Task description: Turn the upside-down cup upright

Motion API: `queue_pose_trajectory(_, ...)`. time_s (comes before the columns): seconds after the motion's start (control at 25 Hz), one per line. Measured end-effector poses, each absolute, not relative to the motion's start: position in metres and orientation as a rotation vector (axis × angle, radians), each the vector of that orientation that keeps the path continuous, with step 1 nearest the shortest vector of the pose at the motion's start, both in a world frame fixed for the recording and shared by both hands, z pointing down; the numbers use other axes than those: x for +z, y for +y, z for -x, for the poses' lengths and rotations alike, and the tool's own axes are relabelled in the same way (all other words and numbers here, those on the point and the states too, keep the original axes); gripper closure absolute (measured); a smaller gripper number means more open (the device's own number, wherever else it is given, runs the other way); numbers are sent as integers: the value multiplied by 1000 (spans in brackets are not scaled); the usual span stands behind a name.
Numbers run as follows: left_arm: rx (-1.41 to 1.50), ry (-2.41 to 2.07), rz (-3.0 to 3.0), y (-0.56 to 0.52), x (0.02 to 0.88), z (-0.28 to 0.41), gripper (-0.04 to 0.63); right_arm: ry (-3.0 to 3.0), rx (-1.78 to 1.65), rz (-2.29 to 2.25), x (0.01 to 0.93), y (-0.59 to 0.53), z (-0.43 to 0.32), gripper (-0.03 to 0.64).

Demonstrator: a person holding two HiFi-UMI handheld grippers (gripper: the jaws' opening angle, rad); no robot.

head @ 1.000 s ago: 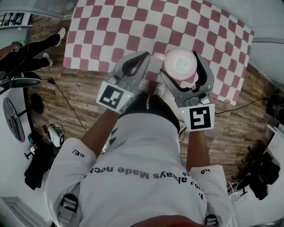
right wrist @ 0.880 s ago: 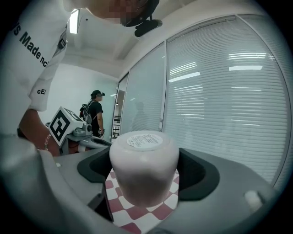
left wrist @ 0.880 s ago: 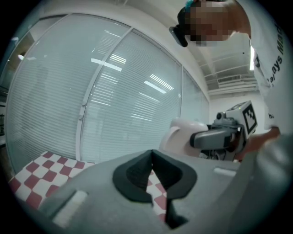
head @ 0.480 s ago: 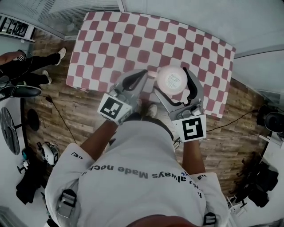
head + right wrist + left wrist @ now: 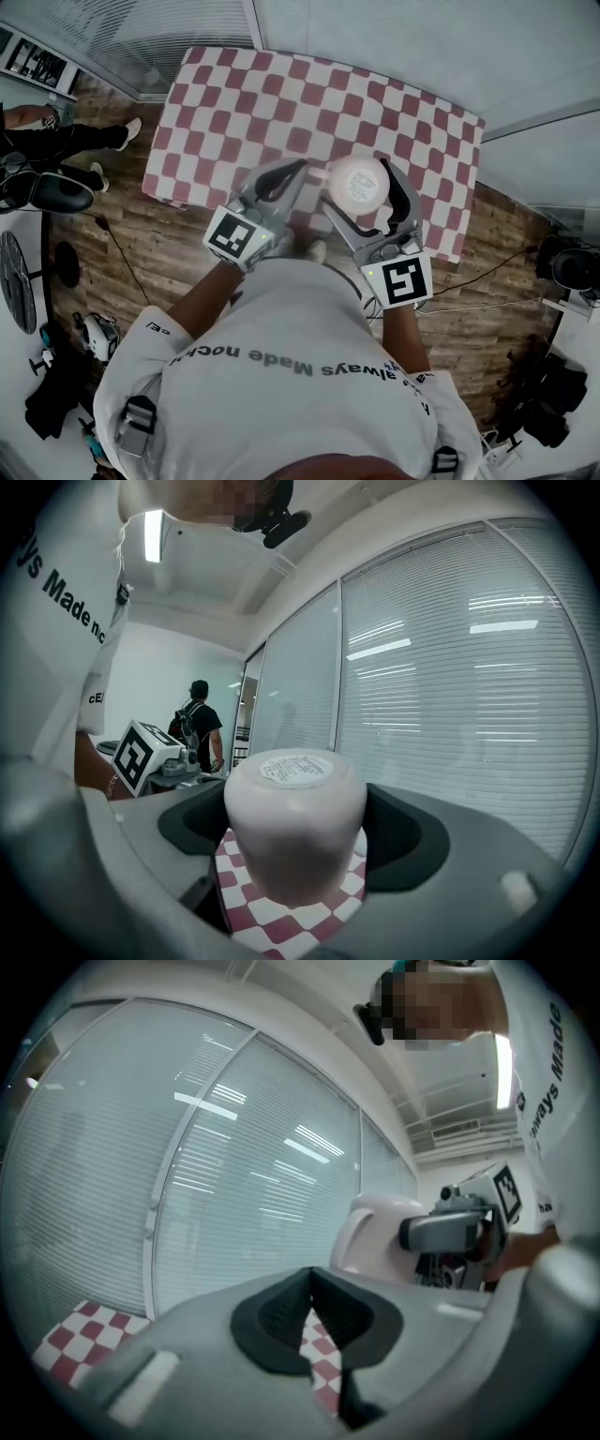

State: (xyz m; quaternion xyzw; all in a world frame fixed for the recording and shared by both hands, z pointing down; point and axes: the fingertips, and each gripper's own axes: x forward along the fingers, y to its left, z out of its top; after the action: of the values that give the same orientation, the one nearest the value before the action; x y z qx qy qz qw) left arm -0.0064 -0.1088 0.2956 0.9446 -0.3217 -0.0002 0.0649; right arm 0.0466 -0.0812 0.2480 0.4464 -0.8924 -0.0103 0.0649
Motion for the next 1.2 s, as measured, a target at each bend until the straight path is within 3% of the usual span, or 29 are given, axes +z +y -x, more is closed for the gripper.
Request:
queue_pose_trajectory(0.28, -5, -976, -2845, -106, 296, 3, 591, -2852, 336, -1413, 257, -84, -74, 184)
queue_pose_trajectory(0.68, -25, -963, -2845, -98, 296, 4, 591, -2991, 1168, -1562, 278, -92, -110, 184)
queue_pose_trajectory(1.2, -34, -921, -2845, -83, 299, 7, 591, -2931, 2297, -1433, 310, -94, -124, 184)
